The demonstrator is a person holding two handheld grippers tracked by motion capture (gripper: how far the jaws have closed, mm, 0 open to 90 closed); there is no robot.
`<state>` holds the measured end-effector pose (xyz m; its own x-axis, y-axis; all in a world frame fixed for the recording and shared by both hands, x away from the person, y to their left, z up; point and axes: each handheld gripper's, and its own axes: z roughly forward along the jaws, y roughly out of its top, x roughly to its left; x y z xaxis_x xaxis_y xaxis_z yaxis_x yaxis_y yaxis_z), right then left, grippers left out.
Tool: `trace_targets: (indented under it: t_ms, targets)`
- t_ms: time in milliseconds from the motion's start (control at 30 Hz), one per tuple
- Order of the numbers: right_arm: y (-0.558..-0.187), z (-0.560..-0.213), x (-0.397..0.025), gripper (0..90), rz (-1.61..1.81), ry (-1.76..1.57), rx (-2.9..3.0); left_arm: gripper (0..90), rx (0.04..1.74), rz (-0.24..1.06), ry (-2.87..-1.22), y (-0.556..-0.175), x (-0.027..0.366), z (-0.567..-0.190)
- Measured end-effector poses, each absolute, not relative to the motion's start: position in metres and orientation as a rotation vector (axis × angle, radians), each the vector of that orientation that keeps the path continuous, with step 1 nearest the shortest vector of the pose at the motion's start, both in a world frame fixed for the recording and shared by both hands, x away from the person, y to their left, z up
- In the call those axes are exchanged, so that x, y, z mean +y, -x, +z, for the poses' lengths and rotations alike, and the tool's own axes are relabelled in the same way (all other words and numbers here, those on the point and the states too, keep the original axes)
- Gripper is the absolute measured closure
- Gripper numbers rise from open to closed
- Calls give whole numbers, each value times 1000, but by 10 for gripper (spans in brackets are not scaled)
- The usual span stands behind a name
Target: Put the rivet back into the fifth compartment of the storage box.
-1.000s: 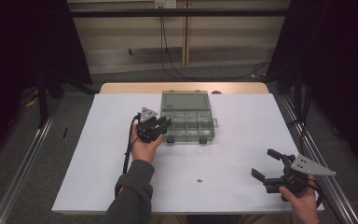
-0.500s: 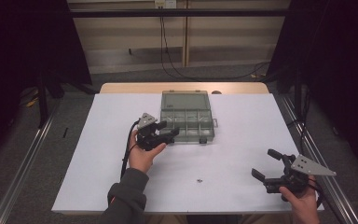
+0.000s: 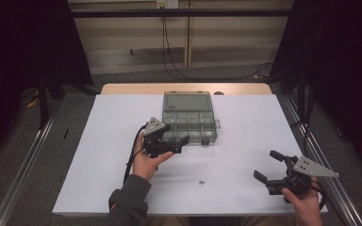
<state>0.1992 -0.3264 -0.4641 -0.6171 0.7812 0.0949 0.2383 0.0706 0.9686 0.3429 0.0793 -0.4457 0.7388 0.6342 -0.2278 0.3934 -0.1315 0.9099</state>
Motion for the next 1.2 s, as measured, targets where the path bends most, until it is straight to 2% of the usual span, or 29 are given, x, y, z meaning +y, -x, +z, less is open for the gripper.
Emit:
trace_targets:
  t_ms: [333, 1200]
  targets:
    - [-199, -465, -325, 7, 1570, -1007, 1907, 48, 765, 192, -1757, -326, 74, -445]
    - [-199, -466, -324, 7, 1566, -1006, 1915, 47, 693, 183, -1810, -304, 67, -450]
